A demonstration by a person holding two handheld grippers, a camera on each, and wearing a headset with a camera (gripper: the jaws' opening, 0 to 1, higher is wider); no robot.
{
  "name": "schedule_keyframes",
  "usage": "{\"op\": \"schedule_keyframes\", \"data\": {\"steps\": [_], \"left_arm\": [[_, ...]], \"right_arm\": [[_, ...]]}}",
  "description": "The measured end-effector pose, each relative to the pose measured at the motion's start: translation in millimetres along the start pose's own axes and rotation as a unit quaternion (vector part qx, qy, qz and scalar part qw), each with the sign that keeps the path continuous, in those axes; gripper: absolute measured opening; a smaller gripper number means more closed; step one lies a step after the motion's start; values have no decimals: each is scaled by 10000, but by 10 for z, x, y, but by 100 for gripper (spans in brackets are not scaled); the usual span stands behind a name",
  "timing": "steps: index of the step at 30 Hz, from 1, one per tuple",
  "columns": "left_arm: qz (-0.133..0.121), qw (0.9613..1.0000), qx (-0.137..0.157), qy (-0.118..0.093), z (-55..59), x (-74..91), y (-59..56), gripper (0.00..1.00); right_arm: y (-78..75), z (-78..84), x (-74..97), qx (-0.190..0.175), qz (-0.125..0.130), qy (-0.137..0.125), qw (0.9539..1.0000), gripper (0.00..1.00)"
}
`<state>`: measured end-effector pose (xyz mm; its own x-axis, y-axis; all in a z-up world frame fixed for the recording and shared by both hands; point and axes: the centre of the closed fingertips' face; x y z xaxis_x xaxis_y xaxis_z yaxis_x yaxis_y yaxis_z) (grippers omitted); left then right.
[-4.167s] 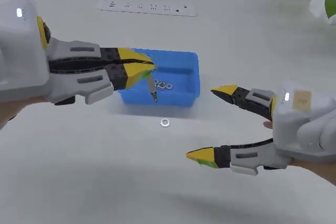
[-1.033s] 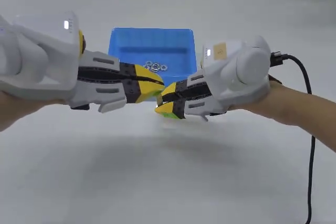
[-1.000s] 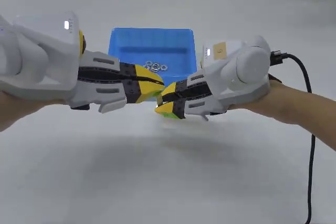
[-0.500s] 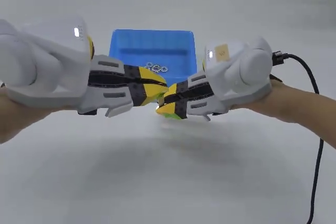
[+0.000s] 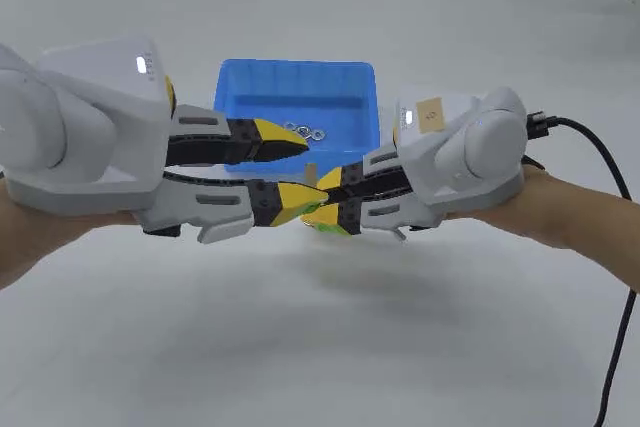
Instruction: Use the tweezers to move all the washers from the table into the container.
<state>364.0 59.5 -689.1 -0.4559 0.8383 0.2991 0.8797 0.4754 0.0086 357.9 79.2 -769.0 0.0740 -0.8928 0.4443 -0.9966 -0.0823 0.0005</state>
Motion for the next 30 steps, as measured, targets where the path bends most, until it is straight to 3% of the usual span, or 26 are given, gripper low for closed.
{"op": "schedule_keyframes", "data": {"steps": [2, 7, 10, 16, 19, 24, 30], "left_arm": [[-75, 9999, 56, -76, -11, 26, 10, 42], [-211, 9996, 93, -155, 2, 123, -11, 45], [-234, 9990, 268, -264, 4, 192, -55, 51], [-324, 9982, 475, -168, 117, 366, -127, 57], [-454, 9963, 651, -321, 124, 463, -139, 64], [-754, 9935, 756, -404, 170, 574, -91, 72], [-972, 9900, 873, -535, 188, 654, -73, 79]], "right_arm": [[6, -10, 8, 10, 7, 4, 10000, 10], [-19, -128, 64, -102, 96, -109, 9998, 10], [-62, -226, 96, -138, 199, -234, 9994, 10], [-44, -408, 180, -84, 248, -338, 9991, 10], [-17, -457, 218, 1, 240, -296, 9993, 10], [-4, -585, 272, 165, 250, -316, 9991, 10], [-78, -791, 327, 287, 345, -446, 9980, 10]]}}
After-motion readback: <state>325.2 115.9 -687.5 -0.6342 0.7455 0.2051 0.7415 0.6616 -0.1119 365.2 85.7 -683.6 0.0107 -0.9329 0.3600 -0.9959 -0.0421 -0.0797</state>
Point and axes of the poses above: the centre of the closed fingertips' face, and the gripper's own axes: x roughly backward along the fingers, y roughly to its left, z roughly out of its underside, and after that the axes turned 7 degrees about -y, right-handed
